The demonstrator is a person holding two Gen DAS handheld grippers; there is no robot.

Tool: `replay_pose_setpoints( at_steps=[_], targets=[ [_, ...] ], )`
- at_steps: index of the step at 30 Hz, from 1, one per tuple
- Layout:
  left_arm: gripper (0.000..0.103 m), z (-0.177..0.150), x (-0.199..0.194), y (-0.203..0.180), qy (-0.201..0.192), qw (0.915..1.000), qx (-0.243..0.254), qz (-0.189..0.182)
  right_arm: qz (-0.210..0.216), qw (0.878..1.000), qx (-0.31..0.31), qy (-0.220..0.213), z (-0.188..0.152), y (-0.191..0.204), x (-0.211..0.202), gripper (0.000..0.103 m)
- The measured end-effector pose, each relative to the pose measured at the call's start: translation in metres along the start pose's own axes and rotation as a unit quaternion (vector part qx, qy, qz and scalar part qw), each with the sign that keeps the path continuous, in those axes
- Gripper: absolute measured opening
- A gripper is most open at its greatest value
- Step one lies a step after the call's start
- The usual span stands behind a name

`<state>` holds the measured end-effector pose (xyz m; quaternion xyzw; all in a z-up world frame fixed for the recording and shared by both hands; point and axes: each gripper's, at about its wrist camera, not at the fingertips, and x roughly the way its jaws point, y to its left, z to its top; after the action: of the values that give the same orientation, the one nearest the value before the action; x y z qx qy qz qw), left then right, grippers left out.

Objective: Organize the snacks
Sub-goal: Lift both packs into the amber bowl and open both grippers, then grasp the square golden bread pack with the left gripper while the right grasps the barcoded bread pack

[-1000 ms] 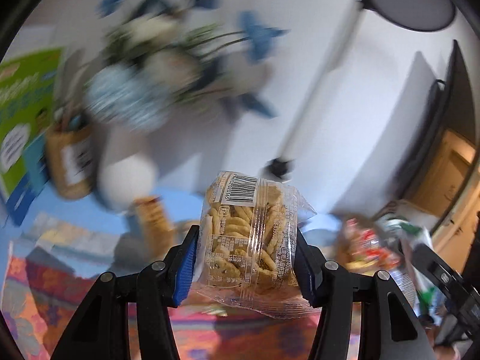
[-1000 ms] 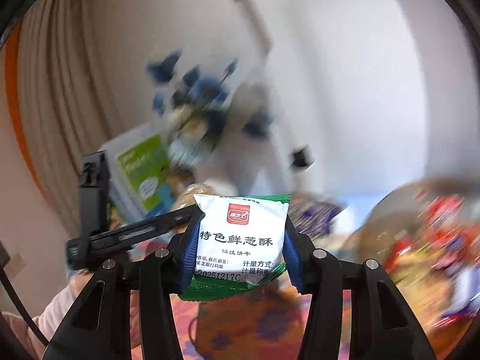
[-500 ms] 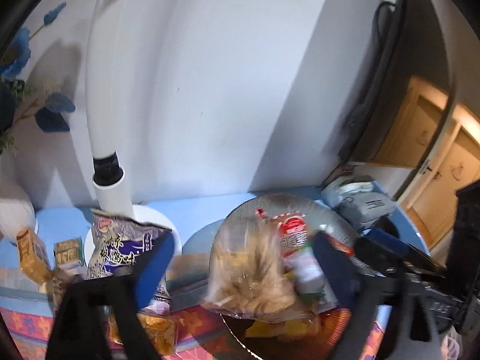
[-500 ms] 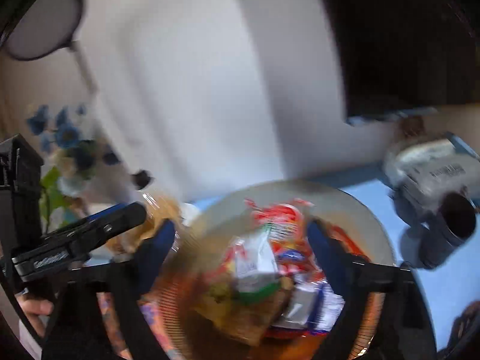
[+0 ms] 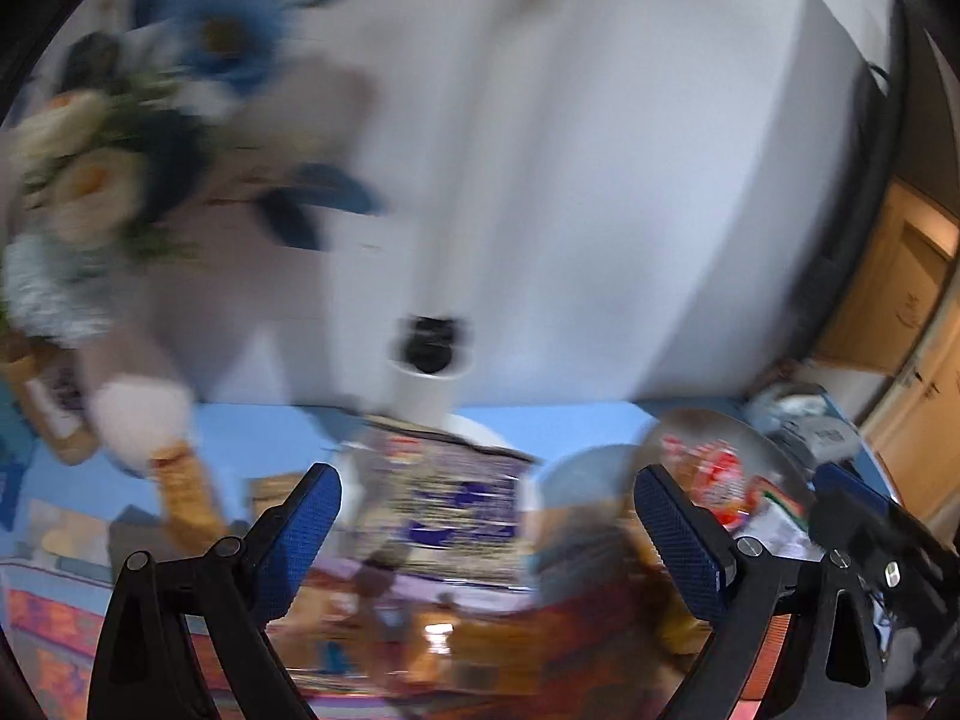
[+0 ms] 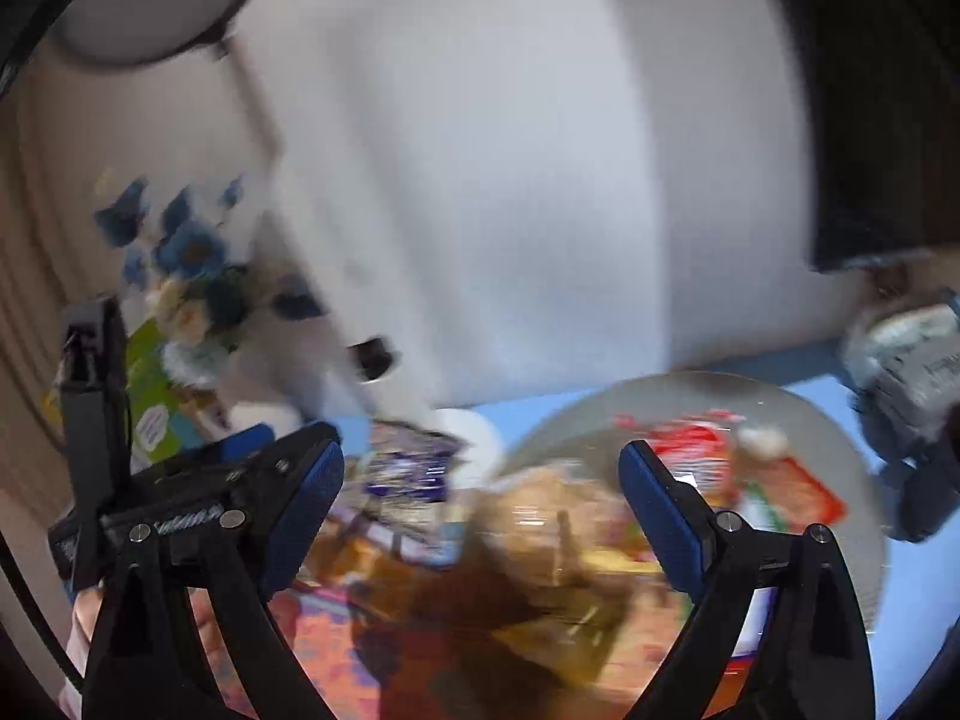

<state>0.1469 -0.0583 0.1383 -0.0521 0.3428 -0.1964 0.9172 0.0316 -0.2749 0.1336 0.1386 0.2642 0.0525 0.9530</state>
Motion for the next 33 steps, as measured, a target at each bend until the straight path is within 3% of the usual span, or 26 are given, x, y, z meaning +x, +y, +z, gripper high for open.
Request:
replay_pose_setpoints(
  at_steps=[6,13,17,22,26,28,30,33],
  targets=[
    [0.097,0.0,-0.02,0.075,-0.014,0.9978,-0.032,0.056,0.042,0.998,-0.044,0.029,-0.018,0.066,0.036,0.094],
    [0.097,-0.013,-0.014,0.148,-0.002,0.9926,-0.08,0.091,0.074,0.994,-0.043,0.075,-0.058,0.103,0.081,0.094],
    [0.097,-0.024,0.006,0.166,0.015,0.9907,-0.096,0.095,0.054,0.992,-0.071,0.09,-0.076,0.119,0.101,0.094],
    [0.097,-0.038,0.037,0.177,0.039,0.9884,-0.116,0.091,0.053,0.993,-0.027,0.105,-0.104,0.101,0.11,0.094],
    [0.097,-0.044,0.063,0.182,0.056,0.987,-0.124,0.084,0.014,0.998,0.001,0.061,-0.116,0.083,0.102,0.094],
    [0.099,-0.047,0.077,0.185,0.073,0.9854,-0.117,0.1,0.004,0.999,0.009,0.039,-0.118,0.076,0.098,0.094],
    [0.099,-0.053,0.079,0.193,0.082,0.9841,-0.123,0.098,0.008,0.999,0.018,0.032,-0.122,0.069,0.098,0.094],
    [0.101,-0.062,0.062,0.217,0.074,0.98,-0.158,0.096,0.015,0.997,0.047,0.059,-0.124,0.057,0.106,0.094]
  ],
)
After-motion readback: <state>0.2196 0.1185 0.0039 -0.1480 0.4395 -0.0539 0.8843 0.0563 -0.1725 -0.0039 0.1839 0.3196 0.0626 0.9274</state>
